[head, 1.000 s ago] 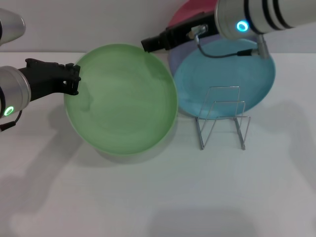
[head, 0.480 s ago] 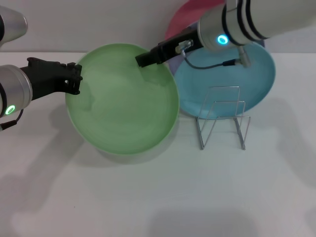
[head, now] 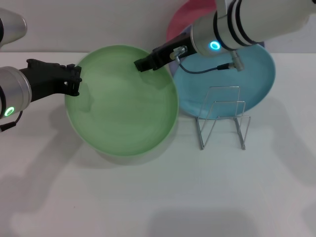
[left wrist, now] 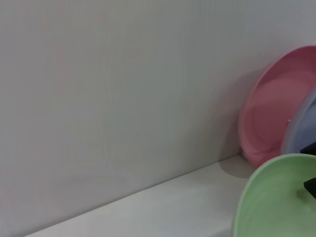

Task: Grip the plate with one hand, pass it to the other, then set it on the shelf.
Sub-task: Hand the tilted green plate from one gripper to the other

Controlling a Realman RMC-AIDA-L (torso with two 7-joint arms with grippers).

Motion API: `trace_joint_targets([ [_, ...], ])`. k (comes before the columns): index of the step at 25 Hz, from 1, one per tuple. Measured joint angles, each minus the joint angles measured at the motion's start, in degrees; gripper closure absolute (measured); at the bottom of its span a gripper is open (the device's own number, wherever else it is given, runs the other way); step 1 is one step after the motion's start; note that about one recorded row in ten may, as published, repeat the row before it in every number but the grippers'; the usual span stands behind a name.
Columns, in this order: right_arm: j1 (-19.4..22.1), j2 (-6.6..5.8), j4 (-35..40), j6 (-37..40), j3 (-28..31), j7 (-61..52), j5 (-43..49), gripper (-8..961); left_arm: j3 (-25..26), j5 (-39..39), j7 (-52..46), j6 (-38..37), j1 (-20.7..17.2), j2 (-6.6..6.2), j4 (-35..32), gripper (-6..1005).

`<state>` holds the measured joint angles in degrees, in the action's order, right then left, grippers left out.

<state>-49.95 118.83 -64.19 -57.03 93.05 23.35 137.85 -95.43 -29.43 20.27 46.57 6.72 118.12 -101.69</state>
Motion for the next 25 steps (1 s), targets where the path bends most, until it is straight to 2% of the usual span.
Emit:
trace_joint_targets([
  [4, 0.19, 0.08, 0.21, 1.09, -1.28, 1.46, 0.0, 488, 0.0, -0.01, 0.02, 0.01, -0.05, 0.0, -0.01, 885],
  [10, 0.71, 0.08, 0.17, 1.3, -1.6, 2.63, -0.01, 629, -0.15, -0.04, 0.04, -0.57, -0.13, 0.03, -0.04, 877],
  [14, 2.92, 0.07, -2.67, 1.94, -3.39, 3.53, 0.0, 723, -0.52, -0.04, 0.11, -0.93, -0.05, 0.05, -0.56, 872],
  [21, 4.18, 0.1, -3.6, 2.56, -4.89, 3.58, 0.4, 863, -0.91, -0.4, 0.13, -1.15, -0.24, 0.15, -2.11, 863],
  [25, 5.92, 0.18, -5.98, 2.61, -5.16, 3.58, 0.58, 867, -1.36, -0.4, 0.97, -3.05, -1.32, 0.1, -3.25, 832],
])
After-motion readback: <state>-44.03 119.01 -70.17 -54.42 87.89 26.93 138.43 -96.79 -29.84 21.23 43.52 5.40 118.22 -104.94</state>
